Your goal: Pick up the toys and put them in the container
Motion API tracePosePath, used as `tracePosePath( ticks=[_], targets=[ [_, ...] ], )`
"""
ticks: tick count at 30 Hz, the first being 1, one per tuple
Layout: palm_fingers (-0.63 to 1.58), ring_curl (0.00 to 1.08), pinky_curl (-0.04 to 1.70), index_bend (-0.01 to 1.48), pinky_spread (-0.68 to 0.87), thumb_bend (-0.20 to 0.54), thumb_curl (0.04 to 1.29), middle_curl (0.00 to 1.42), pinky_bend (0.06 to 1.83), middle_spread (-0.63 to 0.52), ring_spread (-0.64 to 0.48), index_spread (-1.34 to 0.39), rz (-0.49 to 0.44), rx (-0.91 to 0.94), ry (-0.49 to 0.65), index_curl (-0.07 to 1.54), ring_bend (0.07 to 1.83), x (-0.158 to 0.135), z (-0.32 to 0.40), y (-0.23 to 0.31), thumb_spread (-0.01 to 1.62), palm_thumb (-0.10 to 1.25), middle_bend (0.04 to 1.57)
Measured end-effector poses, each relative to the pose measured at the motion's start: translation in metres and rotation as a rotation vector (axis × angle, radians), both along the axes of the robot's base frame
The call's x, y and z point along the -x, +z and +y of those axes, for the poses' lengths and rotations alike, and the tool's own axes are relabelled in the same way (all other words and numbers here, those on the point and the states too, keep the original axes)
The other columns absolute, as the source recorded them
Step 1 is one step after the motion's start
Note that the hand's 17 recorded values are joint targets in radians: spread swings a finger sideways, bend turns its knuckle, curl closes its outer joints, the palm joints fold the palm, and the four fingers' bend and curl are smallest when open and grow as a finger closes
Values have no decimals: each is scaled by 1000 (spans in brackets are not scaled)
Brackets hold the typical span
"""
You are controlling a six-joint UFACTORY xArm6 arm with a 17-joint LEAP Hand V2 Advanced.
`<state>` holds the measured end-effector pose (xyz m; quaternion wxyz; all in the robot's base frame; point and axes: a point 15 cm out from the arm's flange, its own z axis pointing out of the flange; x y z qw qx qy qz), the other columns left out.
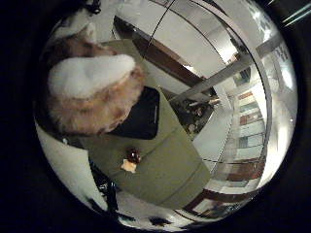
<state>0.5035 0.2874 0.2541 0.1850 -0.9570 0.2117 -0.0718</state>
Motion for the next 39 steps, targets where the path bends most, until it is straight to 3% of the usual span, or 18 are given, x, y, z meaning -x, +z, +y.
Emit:
tracePosePath(
  ticks=[5, 10, 14, 17, 21, 25, 31, 34, 39],
  targets=[
    [1187, 580, 632, 1125, -231, -27, 837, 671, 1328, -102, -160, -190, -64, -12, -20, 738, 1431, -23, 2, -9, 799, 869, 1318],
    [1118, 549, 590, 975, -272, -33, 812, 648, 1279, -123, -155, -235, -48, 2, -24, 720, 1374, -29, 0, -27, 734, 841, 1248],
    [1014, 519, 539, 741, -370, -39, 791, 611, 1189, -142, -155, -277, -31, 14, -26, 686, 1320, -31, -3, -40, 680, 804, 1142],
    [957, 492, 506, 492, -431, -35, 750, 575, 1170, -165, -141, -325, -16, 27, -15, 655, 1281, -29, -6, -47, 745, 768, 1011],
    [811, 447, 490, 239, -437, -30, 665, 545, 1191, -196, -244, -415, -14, 38, 8, 597, 1186, -28, -7, -52, 911, 722, 884],
    [574, 423, 456, 207, -363, -37, 543, 498, 1123, -203, -282, -479, -6, 46, 22, 577, 1129, -27, -10, -55, 1072, 624, 706],
    [274, 358, 382, 211, -117, -51, 375, 424, 1033, -162, -237, -480, 25, 56, 36, 524, 987, -19, -11, -59, 1075, 408, 519],
    [249, 317, 330, 190, 17, -38, 324, 392, 1011, -132, -201, -466, 27, 57, 41, 476, 920, -19, -11, -58, 1039, 339, 460],
    [261, 280, 264, 188, 111, -28, 295, 373, 1001, -120, -173, -461, 27, 57, 43, 429, 857, -19, -11, -56, 1017, 320, 431]
  ],
)
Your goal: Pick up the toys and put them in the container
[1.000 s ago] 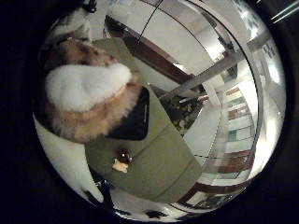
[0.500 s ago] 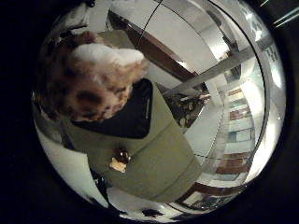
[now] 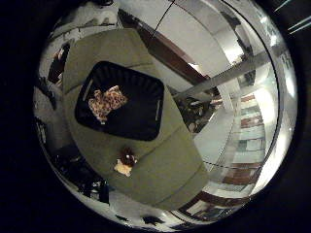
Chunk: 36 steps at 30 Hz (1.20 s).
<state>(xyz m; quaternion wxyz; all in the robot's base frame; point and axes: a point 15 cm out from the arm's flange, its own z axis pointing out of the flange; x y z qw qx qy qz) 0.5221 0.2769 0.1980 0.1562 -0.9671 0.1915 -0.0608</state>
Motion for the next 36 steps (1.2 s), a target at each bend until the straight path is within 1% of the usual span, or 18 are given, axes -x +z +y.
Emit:
tracePosePath(
  ticks=[8, 12, 15, 19, 27, 31, 34, 36],
  targets=[
    [273, 243, 148, 181, 155, -27, 276, 356, 1003, -114, -163, -450, -7, -4, -7, 380, 797, -4, -11, 15, 1014, 323, 393],
    [272, 230, 87, 180, 168, -26, 272, 350, 1013, -105, -152, -451, -43, -13, -15, 360, 775, -12, -25, 36, 1014, 323, 375],
    [278, 225, 48, 179, 184, -26, 271, 348, 1017, -101, -149, -451, -64, -13, -16, 351, 770, -16, -39, 48, 1013, 324, 363],
    [289, 215, -5, 179, 197, -24, 271, 346, 1026, -100, -149, -443, -58, -6, -46, 343, 758, -19, -69, 54, 1015, 329, 349],
    [310, 202, -13, 180, 204, -21, 274, 348, 1010, -101, -149, -443, -42, 20, -156, 335, 742, -41, -162, 40, 1041, 359, 349],
    [314, 200, -12, 179, 206, -23, 274, 347, 1001, -102, -149, -442, -6, 39, -196, 331, 738, -36, -208, 16, 1050, 372, 348],
    [319, 198, -13, 179, 206, -24, 273, 348, 996, -103, -149, -445, 0, 47, -214, 330, 733, -37, -231, 6, 1053, 374, 351],
    [322, 197, -12, 179, 207, -25, 273, 348, 992, -102, -149, -445, 23, 52, -232, 331, 730, -35, -245, -7, 1053, 374, 351]
  ],
)
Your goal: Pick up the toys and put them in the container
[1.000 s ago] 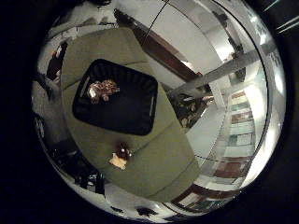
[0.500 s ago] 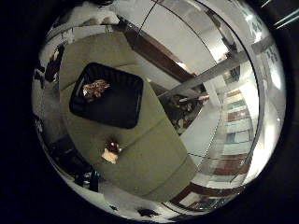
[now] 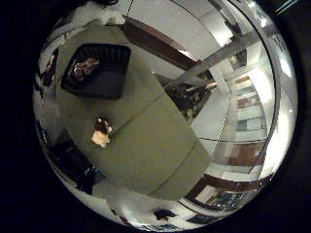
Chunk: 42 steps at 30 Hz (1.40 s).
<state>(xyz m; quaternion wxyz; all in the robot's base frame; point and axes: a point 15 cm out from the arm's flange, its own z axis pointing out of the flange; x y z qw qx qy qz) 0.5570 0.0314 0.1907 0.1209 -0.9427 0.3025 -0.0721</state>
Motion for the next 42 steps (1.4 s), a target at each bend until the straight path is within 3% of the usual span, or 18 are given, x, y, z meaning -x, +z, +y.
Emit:
tracePosePath(
  ticks=[10, 20, 29, 42],
  targets=[
    [321, 196, -12, 176, 221, -22, 274, 348, 990, -103, -144, -430, 88, 24, -60, 327, 730, 3, -41, -75, 1062, 397, 344],
    [280, 187, -12, 185, 265, -29, 270, 345, 993, -61, -59, -348, 207, 41, -80, 331, 691, 31, -42, -143, 1055, 380, 325],
    [374, 175, -14, 195, 340, -36, 266, 347, 950, 8, 38, -216, 238, 57, -256, 370, 667, 65, -54, -174, 986, 260, 322],
    [291, 165, -9, 171, 432, -35, 285, 347, 989, 138, 178, -108, 326, 145, -531, 347, 621, 101, -72, -202, 881, 130, 329]
  ],
)
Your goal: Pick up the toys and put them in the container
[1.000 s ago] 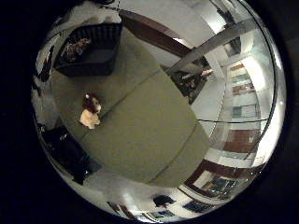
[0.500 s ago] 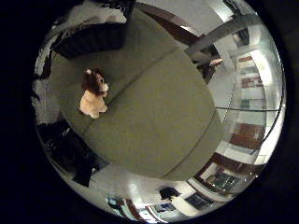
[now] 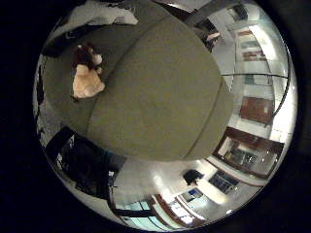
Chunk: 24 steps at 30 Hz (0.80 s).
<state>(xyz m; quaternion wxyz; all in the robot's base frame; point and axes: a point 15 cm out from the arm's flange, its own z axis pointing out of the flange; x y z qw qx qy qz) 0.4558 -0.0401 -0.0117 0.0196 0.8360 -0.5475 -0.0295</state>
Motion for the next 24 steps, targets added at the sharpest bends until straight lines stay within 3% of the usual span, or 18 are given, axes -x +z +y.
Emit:
tracePosePath(
  ticks=[10, 18, 24],
  targets=[
    [259, 166, -9, 172, 453, -33, 293, 345, 1000, 167, 195, -84, 94, 9, -67, 333, 602, 25, 22, -47, 871, 120, 328],
    [234, 171, -10, 178, 415, -31, 297, 348, 898, 181, 187, -71, 108, 9, -79, 337, 577, 35, 23, -86, 889, 141, 350],
    [194, 175, -6, 171, 396, -30, 297, 342, 855, 193, 183, -60, 93, 10, -90, 334, 537, 17, 22, -100, 900, 155, 334]
  ],
)
